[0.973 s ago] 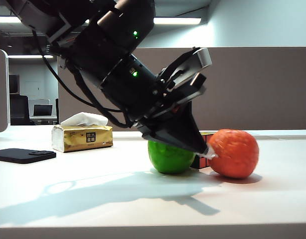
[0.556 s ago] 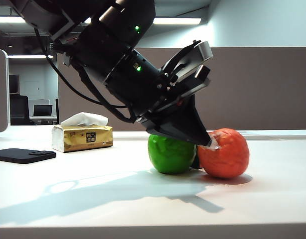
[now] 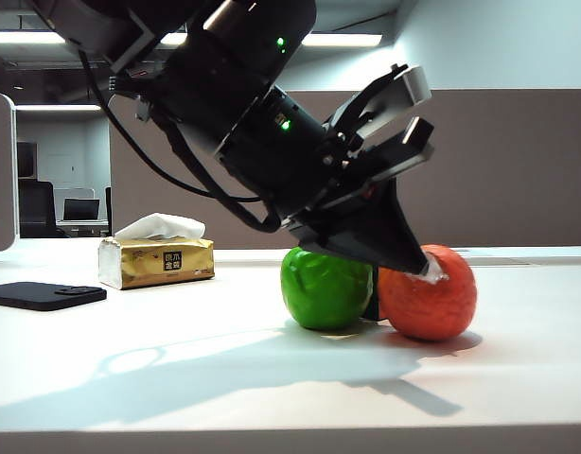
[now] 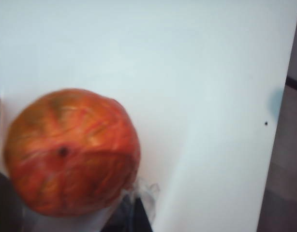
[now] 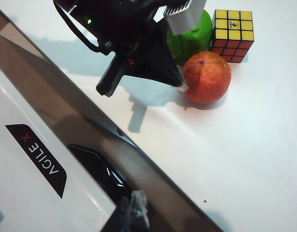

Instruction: Move all the fruits on the tabletop near the face of the Rubik's cube that has the color most similar to each fruit.

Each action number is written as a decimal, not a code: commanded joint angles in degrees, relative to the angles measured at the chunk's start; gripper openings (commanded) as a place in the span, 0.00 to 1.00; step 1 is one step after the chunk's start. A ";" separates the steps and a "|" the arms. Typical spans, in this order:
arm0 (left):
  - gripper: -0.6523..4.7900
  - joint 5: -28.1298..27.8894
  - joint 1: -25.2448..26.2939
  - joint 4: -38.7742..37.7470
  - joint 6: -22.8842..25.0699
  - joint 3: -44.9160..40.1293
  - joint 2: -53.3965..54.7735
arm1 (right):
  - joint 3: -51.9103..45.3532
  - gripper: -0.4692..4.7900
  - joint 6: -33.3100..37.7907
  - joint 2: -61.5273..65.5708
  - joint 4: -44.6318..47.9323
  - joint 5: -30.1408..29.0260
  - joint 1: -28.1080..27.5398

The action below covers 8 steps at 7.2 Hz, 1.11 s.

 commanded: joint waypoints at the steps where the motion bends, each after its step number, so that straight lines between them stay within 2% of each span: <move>1: 0.11 1.53 -0.46 3.65 -1.88 2.32 4.02 | 0.13 0.09 0.24 -0.02 0.66 0.11 0.00; 2: 0.11 1.11 -0.94 2.86 -1.88 7.43 7.52 | 0.11 0.09 0.22 -0.02 0.63 0.11 0.00; 8: 0.11 -0.42 -0.79 1.46 -0.57 8.07 9.51 | 0.11 0.09 0.22 -0.02 0.61 0.11 0.00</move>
